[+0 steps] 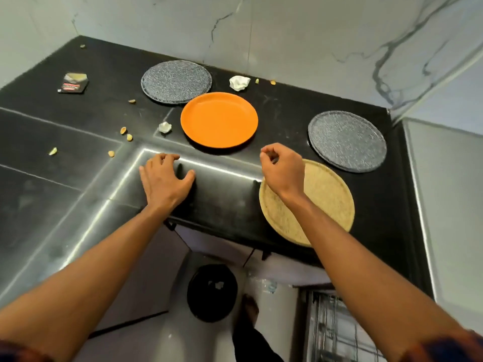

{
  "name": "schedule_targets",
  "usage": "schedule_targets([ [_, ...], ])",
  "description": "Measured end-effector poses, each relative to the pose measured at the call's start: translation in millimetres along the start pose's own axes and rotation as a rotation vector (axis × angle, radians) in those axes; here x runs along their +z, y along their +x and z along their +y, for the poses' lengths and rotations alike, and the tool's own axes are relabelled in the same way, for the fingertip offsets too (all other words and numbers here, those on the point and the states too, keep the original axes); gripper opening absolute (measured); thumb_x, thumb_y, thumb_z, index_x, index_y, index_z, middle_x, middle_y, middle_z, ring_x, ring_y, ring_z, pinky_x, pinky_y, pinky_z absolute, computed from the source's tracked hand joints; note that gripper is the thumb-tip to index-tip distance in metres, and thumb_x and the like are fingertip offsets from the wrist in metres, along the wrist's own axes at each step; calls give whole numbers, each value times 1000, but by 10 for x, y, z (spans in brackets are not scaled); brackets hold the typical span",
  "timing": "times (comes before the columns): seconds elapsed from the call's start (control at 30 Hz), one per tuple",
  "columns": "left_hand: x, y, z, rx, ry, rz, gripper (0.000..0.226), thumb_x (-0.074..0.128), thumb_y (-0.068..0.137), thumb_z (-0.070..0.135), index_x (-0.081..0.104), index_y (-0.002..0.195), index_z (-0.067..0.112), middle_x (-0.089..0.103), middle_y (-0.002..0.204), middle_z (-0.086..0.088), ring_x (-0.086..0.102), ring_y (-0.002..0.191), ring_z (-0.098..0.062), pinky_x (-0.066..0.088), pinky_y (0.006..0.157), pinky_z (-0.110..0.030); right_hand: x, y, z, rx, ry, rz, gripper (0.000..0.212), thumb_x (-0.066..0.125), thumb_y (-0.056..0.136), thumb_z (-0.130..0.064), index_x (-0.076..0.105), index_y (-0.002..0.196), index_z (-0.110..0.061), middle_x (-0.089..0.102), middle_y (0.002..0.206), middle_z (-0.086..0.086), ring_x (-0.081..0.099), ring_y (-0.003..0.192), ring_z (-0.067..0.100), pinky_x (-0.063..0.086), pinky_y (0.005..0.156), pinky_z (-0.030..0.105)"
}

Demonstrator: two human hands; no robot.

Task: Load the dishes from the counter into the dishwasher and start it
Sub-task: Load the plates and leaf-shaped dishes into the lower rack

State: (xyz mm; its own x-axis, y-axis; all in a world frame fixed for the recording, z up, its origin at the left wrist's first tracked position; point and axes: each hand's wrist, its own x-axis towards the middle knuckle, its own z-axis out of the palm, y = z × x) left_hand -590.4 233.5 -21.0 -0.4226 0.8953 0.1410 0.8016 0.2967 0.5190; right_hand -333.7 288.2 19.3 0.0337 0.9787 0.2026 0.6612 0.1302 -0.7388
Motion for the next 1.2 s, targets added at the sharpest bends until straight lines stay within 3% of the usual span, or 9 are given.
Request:
schedule_targets([
  [0.17,161,441,-33,-138,108,38,65,59,82,63,52,130,20,41,141,-7,31,139,-29,7,122,-56,418,1059,-197,-113,-87,-86,18,61,91,-32,74,101,-25,67,91,-11,62,84,11,53,76,34],
  [0.27,225,460,1,-138,183,44,66,48,82,69,47,130,23,38,141,-4,29,141,-27,6,122,-57,663,1600,-312,-176,-209,-152,30,62,90,-35,70,118,-26,65,113,-3,59,107,19,52,86,38],
  [0.47,274,543,-49,-164,248,34,67,44,84,71,44,134,27,34,144,-3,26,145,-26,6,122,-59,1030,2201,-184,-14,-392,-280,53,65,83,-38,61,134,-26,53,134,7,46,127,32,47,93,46],
  [0.6,282,537,-33,-182,246,29,66,44,85,72,42,136,29,32,148,-3,23,147,-24,4,122,-58,1097,2254,-110,100,-316,-299,49,63,82,-42,64,129,-29,55,131,3,54,122,28,49,91,45],
  [0.73,264,539,-56,-194,251,16,66,44,85,72,42,136,30,32,149,-2,23,147,-24,4,122,-58,1104,2254,-187,172,-218,-295,31,62,86,-27,69,117,-29,69,116,-3,64,107,22,47,77,34],
  [0.9,246,536,-67,-197,255,20,67,43,85,72,42,136,29,31,150,-2,23,147,-23,4,122,-57,987,2200,-247,334,44,-286,25,59,81,-14,72,94,-31,68,95,-10,65,96,17,58,84,42],
  [1.0,245,537,-82,-197,248,26,69,43,84,72,43,136,27,32,147,-3,24,145,-25,4,122,-57,833,2120,-276,440,261,-279,21,63,81,-10,71,80,-29,70,86,-3,69,91,21,61,84,47],
  [1.2,267,552,-105,-182,226,1,69,47,85,67,42,137,22,31,152,-9,18,148,-29,4,120,-60,319,1596,-308,384,352,-192,12,65,91,-17,68,93,-29,70,98,0,69,93,20,60,84,50],
])
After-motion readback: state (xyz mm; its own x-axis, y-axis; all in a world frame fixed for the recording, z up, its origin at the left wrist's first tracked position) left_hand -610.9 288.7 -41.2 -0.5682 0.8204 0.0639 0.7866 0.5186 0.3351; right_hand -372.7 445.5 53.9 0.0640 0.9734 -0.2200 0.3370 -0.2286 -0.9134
